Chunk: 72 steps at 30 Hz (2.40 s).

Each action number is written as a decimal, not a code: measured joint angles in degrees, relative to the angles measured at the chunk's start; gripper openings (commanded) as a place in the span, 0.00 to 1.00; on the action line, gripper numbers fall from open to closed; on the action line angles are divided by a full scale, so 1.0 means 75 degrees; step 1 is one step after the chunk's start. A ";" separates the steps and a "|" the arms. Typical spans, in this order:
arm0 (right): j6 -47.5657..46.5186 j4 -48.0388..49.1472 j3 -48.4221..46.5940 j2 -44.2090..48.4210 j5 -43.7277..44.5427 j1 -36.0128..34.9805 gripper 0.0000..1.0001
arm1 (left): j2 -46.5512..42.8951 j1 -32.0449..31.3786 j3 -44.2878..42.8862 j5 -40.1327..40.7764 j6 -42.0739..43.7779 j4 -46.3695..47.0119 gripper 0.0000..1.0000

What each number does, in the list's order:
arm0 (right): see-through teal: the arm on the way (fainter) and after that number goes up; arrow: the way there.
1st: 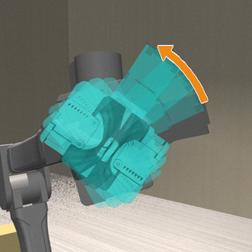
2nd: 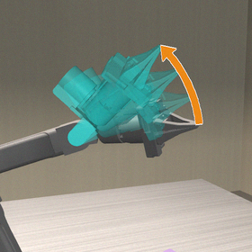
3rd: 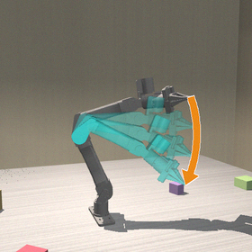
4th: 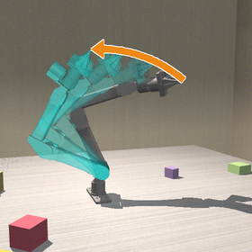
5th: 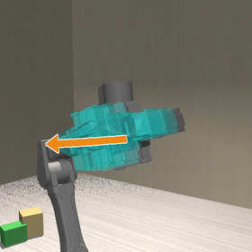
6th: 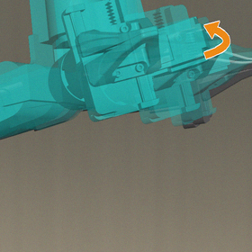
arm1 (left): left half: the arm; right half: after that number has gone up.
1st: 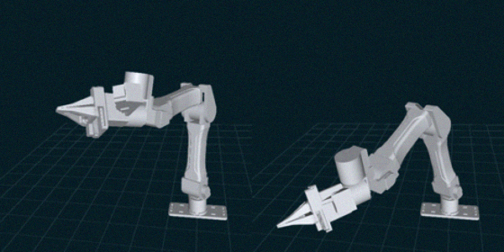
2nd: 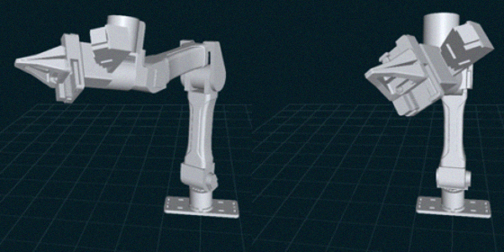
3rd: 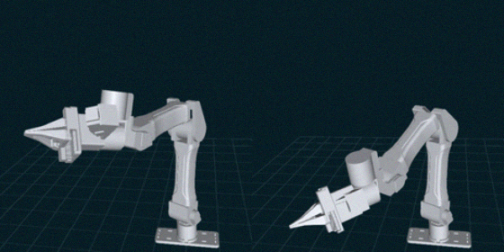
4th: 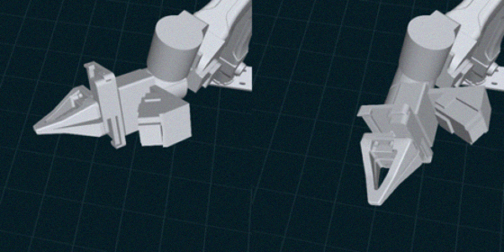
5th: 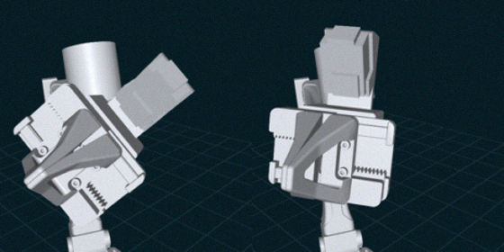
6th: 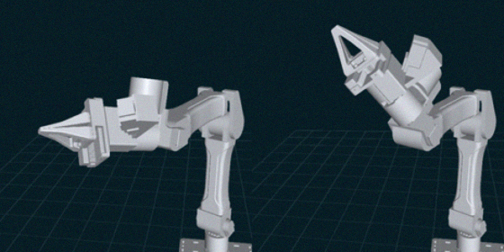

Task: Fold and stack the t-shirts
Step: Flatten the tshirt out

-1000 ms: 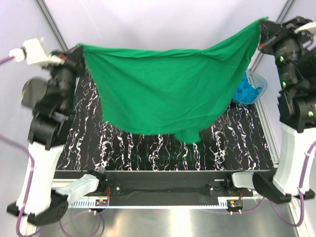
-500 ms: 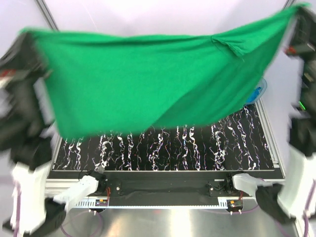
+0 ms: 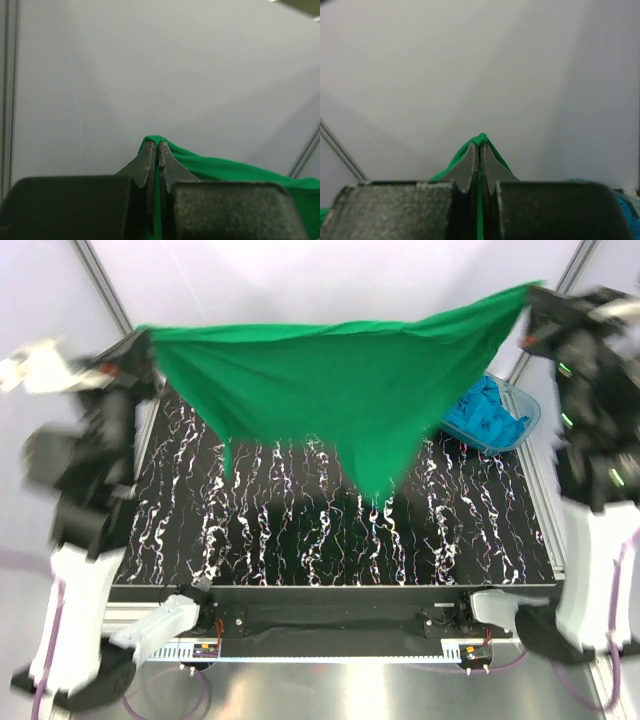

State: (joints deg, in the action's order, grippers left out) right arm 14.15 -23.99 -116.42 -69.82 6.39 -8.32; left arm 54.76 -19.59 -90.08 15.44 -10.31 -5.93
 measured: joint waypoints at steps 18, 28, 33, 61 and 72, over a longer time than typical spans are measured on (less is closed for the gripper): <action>0.0373 0.0647 0.1102 0.2518 -0.0003 0.0000 0.00 | -0.1204 0.0006 -0.0157 -0.0498 -0.0379 -0.0073 0.00; 0.0326 0.0175 0.1253 0.1035 -0.0195 0.0000 0.00 | -0.0323 0.0006 -0.0181 -0.0522 -0.0058 -0.0452 0.00; 0.0312 -0.0090 0.1230 0.1676 -0.0207 0.0000 0.00 | -0.1154 0.0006 0.0020 -0.0525 -0.0096 -0.0612 0.00; 0.0755 0.0306 0.2897 0.3092 -0.0647 0.0000 0.00 | -0.2154 0.0006 0.1300 -0.0522 -0.1116 -0.2020 0.00; 0.1180 0.3241 0.5607 -0.0816 -0.1376 -0.0029 0.00 | 0.0067 0.0487 0.4555 0.0868 -0.1690 -0.1113 0.00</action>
State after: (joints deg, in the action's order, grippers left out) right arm 23.00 0.32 -74.37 -75.94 -3.92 -8.54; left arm 55.27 -15.94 -55.92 21.96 -22.98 -14.28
